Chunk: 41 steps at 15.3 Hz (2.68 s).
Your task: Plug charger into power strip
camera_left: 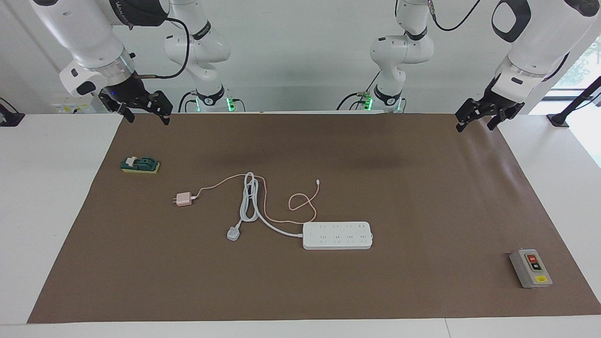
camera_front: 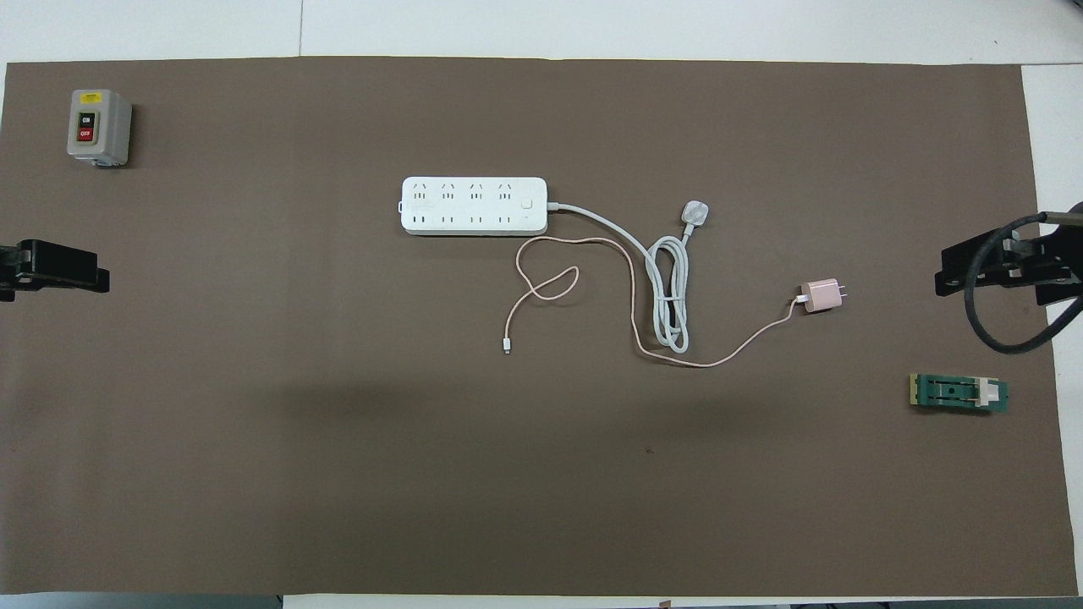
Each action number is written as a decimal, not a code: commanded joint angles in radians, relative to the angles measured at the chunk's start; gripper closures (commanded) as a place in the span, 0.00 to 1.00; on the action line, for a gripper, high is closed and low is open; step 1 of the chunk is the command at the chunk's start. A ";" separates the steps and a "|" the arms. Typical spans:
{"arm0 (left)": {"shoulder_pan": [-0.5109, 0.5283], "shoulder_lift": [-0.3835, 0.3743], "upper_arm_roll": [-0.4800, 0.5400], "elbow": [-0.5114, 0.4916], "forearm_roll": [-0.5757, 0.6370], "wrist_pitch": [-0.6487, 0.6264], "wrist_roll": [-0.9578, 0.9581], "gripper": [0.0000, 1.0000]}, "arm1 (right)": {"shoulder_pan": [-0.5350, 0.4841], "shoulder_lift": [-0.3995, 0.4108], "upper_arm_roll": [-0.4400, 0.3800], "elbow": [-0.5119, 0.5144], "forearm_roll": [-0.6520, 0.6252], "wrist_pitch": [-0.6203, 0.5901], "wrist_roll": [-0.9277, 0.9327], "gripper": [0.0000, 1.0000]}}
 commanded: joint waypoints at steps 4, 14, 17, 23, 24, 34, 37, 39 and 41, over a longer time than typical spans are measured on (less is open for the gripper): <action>0.006 -0.017 0.001 -0.023 -0.054 0.037 0.013 0.00 | -0.015 0.009 0.005 0.027 0.001 -0.006 -0.026 0.00; -0.041 0.108 -0.001 -0.046 -0.778 0.155 0.151 0.00 | -0.035 -0.008 -0.003 -0.016 0.010 0.046 0.000 0.00; -0.050 0.173 0.000 -0.053 -1.011 0.158 0.251 0.00 | -0.035 -0.013 -0.003 -0.060 0.057 0.113 0.302 0.00; -0.084 0.216 -0.005 -0.179 -1.341 0.149 0.415 0.00 | -0.039 0.019 -0.005 -0.171 0.205 0.185 0.768 0.00; -0.095 0.219 -0.005 -0.229 -1.401 0.150 0.484 0.00 | -0.041 0.023 -0.005 -0.200 0.209 0.224 0.812 0.00; -0.161 0.337 -0.005 -0.441 -1.637 0.012 0.816 0.00 | -0.098 0.059 -0.003 -0.336 0.313 0.388 0.960 0.00; -0.184 0.336 -0.005 -0.443 -1.641 0.011 0.816 0.00 | -0.145 0.081 -0.003 -0.399 0.367 0.463 0.960 0.00; -0.188 0.336 -0.007 -0.442 -1.653 0.009 0.817 0.00 | -0.154 0.113 -0.003 -0.401 0.378 0.465 0.950 0.00; -0.188 0.337 -0.005 -0.434 -1.656 -0.004 0.817 0.00 | -0.153 0.127 -0.003 -0.401 0.381 0.466 0.891 0.00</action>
